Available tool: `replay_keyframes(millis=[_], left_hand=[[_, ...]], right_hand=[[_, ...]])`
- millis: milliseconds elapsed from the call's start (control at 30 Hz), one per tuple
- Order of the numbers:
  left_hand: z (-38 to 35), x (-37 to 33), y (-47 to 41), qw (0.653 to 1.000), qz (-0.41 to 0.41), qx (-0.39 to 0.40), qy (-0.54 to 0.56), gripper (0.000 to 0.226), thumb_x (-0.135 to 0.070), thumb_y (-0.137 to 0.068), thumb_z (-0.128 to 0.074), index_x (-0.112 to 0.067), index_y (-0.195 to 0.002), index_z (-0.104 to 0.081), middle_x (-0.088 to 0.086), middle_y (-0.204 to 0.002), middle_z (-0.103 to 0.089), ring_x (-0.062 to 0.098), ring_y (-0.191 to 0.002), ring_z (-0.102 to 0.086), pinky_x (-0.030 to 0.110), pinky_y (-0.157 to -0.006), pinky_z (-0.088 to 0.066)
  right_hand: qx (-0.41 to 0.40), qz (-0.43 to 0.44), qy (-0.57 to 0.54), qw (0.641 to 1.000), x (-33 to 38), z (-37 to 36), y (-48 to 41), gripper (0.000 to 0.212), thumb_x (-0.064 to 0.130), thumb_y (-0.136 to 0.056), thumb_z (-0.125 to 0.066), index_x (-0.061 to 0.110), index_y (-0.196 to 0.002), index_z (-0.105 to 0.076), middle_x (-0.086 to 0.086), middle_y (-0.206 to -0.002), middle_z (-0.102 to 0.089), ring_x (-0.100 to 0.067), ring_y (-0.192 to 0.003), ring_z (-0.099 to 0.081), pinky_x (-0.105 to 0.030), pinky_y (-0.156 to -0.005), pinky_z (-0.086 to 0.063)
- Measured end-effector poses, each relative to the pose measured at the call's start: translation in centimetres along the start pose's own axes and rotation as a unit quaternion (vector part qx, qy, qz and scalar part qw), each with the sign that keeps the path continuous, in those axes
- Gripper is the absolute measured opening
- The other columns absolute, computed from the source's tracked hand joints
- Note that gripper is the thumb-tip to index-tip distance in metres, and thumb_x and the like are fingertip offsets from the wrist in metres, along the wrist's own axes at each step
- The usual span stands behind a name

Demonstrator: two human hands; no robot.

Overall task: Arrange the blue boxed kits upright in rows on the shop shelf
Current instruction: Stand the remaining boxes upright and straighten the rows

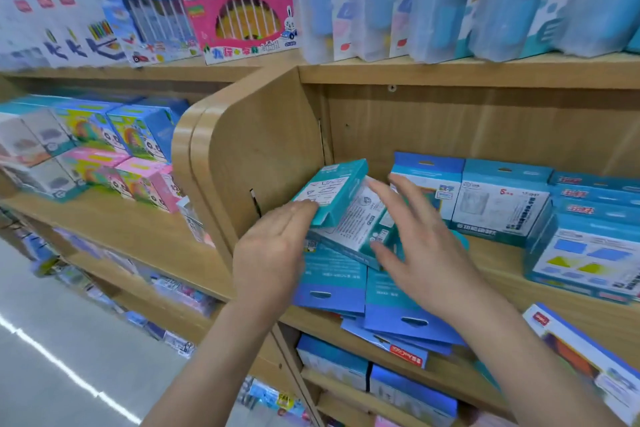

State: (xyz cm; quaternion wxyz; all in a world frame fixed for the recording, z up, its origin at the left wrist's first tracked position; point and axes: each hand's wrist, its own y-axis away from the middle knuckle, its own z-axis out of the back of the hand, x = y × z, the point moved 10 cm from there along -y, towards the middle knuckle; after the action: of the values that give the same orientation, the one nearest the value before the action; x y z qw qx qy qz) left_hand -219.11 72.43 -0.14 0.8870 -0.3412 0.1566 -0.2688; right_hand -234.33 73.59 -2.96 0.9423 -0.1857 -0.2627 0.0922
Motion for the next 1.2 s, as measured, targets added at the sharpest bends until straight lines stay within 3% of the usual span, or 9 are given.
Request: replay_keyframes(millis=[100,200,333,467,600,767,967,1100,1200], left_hand=[[4.5,-0.8,-0.5,0.993,-0.030,-0.106,0.052,0.043,0.004,-0.079,-0.036,-0.005,-0.104,-0.070,0.003,-0.101,-0.072,0.015,-0.094,-0.065,0.023,-0.080,-0.047],[7.7,-1.8,-0.7,0.974,-0.070,-0.169,0.131,0.046,-0.003,-0.096,-0.024,-0.002,-0.102,-0.070,0.001,-0.101,-0.069,0.012,-0.097,-0.063,0.022,-0.087,-0.050],[8.4,-1.7,-1.1,0.954,-0.066,-0.209,0.203,0.021,-0.002,-0.090,-0.058,-0.004,-0.111,-0.064,0.003,-0.114,-0.063,0.020,-0.110,-0.059,0.035,-0.096,-0.047],[2.4,1.1,-0.8,0.958,0.100,-0.051,0.263,0.039,-0.026,-0.086,-0.066,-0.025,-0.124,-0.054,-0.026,-0.123,-0.050,-0.008,-0.118,-0.046,0.022,-0.100,-0.041],[-2.5,0.2,1.3,0.925,0.155,0.075,0.338,0.014,-0.044,-0.084,-0.052,-0.042,-0.094,-0.061,-0.032,-0.099,-0.059,-0.012,-0.101,-0.053,0.017,-0.077,-0.050],[-5.3,0.3,1.8,0.957,0.146,0.128,0.217,0.025,-0.040,-0.090,-0.054,-0.029,-0.112,-0.062,-0.017,-0.109,-0.059,0.003,-0.104,-0.050,0.022,-0.079,-0.045],[-7.0,-0.6,2.0,0.975,0.126,0.161,0.083,0.059,-0.059,-0.083,-0.055,-0.028,-0.132,-0.048,0.000,-0.132,-0.042,0.018,-0.124,-0.033,0.033,-0.087,-0.047],[-10.1,-1.4,1.4,0.953,0.125,0.269,0.062,0.081,-0.073,-0.078,-0.047,-0.032,-0.143,-0.022,0.000,-0.157,-0.006,0.023,-0.143,0.000,0.052,-0.110,-0.029],[-11.9,-1.1,1.7,0.932,0.137,0.327,0.080,0.094,-0.074,-0.074,-0.053,-0.036,-0.146,-0.008,-0.007,-0.158,0.011,0.020,-0.144,0.015,0.058,-0.113,-0.015]], right_hand=[[-0.032,0.077,0.063,0.995,2.6,0.9,-2.0,0.080,0.046,-0.083,-0.064,0.044,-0.145,-0.013,0.008,-0.158,-0.010,-0.014,-0.146,-0.008,-0.046,-0.109,-0.027],[-0.066,0.116,0.061,0.989,3.6,1.8,-3.2,0.060,0.060,-0.078,-0.058,0.037,-0.132,-0.044,0.011,-0.146,-0.040,-0.010,-0.141,-0.023,-0.045,-0.104,-0.023],[-0.105,0.101,-0.126,0.981,3.5,3.5,-3.1,0.024,0.051,-0.079,-0.065,0.033,-0.095,-0.063,0.020,-0.089,-0.066,-0.001,-0.091,-0.060,-0.034,-0.081,-0.046],[-0.234,-0.081,-0.373,0.894,-1.4,6.8,-2.0,0.024,0.042,-0.070,-0.066,0.029,-0.089,-0.061,0.023,-0.075,-0.069,0.004,-0.071,-0.065,-0.015,-0.063,-0.050],[-0.192,-0.243,-0.534,0.787,-5.1,4.5,-0.3,0.019,0.030,-0.086,-0.062,0.014,-0.095,-0.065,0.003,-0.075,-0.075,-0.012,-0.062,-0.070,-0.026,-0.050,-0.054],[-0.152,-0.278,-0.529,0.788,-6.1,3.3,1.1,0.018,0.027,-0.087,-0.062,0.012,-0.095,-0.067,-0.005,-0.079,-0.075,-0.019,-0.062,-0.071,-0.030,-0.051,-0.056],[-0.136,-0.311,-0.475,0.812,-8.0,2.1,1.6,0.020,0.029,-0.086,-0.066,0.016,-0.102,-0.066,-0.004,-0.086,-0.076,-0.022,-0.071,-0.073,-0.032,-0.053,-0.058],[-0.169,-0.325,-0.395,0.843,-10.3,1.7,1.7,0.034,0.025,-0.087,-0.067,0.018,-0.118,-0.053,-0.003,-0.105,-0.071,-0.017,-0.082,-0.072,-0.034,-0.065,-0.059],[-0.159,-0.308,-0.373,0.860,-11.2,1.5,1.2,0.066,0.019,-0.087,-0.067,0.039,-0.138,-0.030,0.006,-0.114,-0.067,-0.015,-0.094,-0.069,-0.039,-0.074,-0.058]])
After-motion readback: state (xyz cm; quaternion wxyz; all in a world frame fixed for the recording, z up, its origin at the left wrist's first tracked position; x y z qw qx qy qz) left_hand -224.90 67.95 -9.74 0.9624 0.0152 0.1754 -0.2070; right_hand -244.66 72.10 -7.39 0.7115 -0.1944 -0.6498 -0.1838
